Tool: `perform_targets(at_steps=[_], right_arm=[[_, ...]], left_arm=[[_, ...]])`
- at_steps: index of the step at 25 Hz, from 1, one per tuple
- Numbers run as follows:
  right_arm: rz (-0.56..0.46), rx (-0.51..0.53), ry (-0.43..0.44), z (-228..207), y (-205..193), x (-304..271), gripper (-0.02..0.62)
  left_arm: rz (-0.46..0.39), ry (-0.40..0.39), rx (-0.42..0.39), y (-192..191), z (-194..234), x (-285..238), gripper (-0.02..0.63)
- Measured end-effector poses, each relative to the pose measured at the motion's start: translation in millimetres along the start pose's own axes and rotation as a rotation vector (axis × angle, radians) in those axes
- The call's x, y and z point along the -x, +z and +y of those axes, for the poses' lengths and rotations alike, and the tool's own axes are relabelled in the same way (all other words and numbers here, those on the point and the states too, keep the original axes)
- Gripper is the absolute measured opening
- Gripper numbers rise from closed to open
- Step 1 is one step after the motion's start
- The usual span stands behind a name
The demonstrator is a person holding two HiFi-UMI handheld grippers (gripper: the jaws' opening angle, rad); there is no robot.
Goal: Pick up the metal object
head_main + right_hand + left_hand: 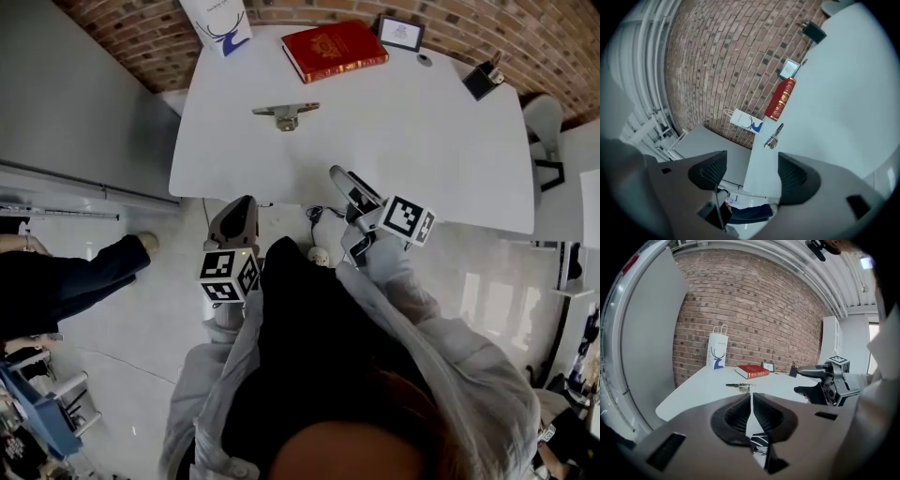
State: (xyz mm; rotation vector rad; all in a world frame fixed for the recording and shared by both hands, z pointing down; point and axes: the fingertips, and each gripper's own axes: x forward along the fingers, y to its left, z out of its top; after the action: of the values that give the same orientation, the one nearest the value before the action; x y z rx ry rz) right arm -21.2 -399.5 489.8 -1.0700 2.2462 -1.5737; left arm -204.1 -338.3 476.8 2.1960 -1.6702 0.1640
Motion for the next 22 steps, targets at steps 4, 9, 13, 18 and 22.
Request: perform_targets(at_steps=[4,9,13,18,22], right_arm=[[-0.023,-0.150,0.045,-3.1,2.9,-26.6,0.342],[-0.050,-0.357,0.059,-9.9,3.8,-63.2,0.337],[-0.068,-0.452,0.027,-21.4,3.8,-89.9,0.322],[-0.096,-0.553,0.007,-33.8,8.5,-120.3,0.314],[-0.111,-0.572,-0.024,-43.7,12.3,-142.9,0.305]], left_arm=[[0.021,-0.011,0.011,2.2,13.9,-13.1,0.031],[0.051,-0.033,0.011,15.0,38.3,-40.6,0.031],[0.062,-0.049,0.021,27.7,62.7,-66.0,0.031],[0.078,-0.072,0.029,35.3,86.5,-96.2,0.031],[0.106,-0.088,0.048,31.0,103.5,-115.5,0.031]])
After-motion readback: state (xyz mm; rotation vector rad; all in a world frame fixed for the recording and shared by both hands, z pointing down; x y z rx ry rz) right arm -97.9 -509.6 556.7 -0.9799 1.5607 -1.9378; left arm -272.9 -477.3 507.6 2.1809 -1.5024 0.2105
